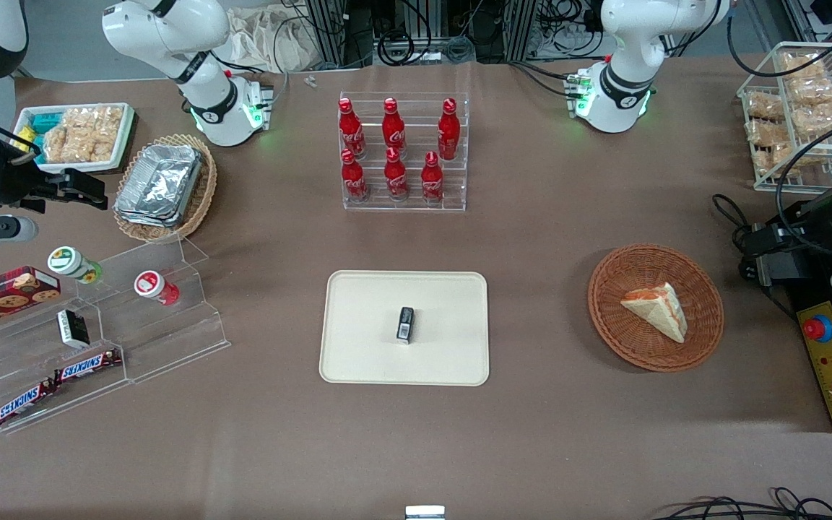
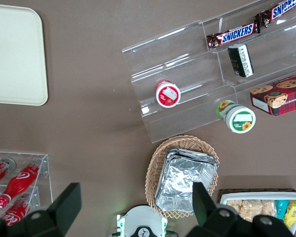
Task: Place sandwich from basket to tray
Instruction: 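Move the left gripper from rest toward the wicker basket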
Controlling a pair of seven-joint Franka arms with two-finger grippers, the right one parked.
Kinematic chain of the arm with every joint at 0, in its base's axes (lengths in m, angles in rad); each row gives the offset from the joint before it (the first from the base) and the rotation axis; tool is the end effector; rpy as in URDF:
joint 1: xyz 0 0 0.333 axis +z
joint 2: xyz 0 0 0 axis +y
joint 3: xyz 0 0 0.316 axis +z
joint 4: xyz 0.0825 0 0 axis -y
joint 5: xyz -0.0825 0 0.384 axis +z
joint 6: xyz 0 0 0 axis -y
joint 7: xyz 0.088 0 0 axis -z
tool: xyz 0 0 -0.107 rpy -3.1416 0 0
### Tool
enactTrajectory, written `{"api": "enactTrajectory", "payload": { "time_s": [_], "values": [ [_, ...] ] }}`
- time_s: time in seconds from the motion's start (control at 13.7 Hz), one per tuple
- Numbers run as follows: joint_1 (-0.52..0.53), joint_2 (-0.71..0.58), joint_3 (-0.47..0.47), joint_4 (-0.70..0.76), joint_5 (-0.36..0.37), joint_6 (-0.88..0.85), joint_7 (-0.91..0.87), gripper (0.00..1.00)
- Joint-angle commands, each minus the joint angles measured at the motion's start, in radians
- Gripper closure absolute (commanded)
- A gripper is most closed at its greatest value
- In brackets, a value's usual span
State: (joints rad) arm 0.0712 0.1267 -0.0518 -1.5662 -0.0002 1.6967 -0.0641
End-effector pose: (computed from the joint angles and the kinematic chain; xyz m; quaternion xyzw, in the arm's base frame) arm 0.6012 0.0134 0.5646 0.9991 0.0420 0.0019 0.0034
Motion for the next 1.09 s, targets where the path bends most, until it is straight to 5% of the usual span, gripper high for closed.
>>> {"api": "enactTrajectory", "payload": {
  "time_s": [0.0, 0.8, 1.02],
  "values": [
    [0.002, 0.030, -0.002, 0.018, 0.017, -0.005, 0.010, 0.00],
    [0.005, -0.039, 0.001, -0.224, 0.019, 0.167, -0.008, 0.00],
    [0.009, -0.052, 0.001, -0.313, 0.014, 0.256, -0.144, 0.00]
  ]
}}
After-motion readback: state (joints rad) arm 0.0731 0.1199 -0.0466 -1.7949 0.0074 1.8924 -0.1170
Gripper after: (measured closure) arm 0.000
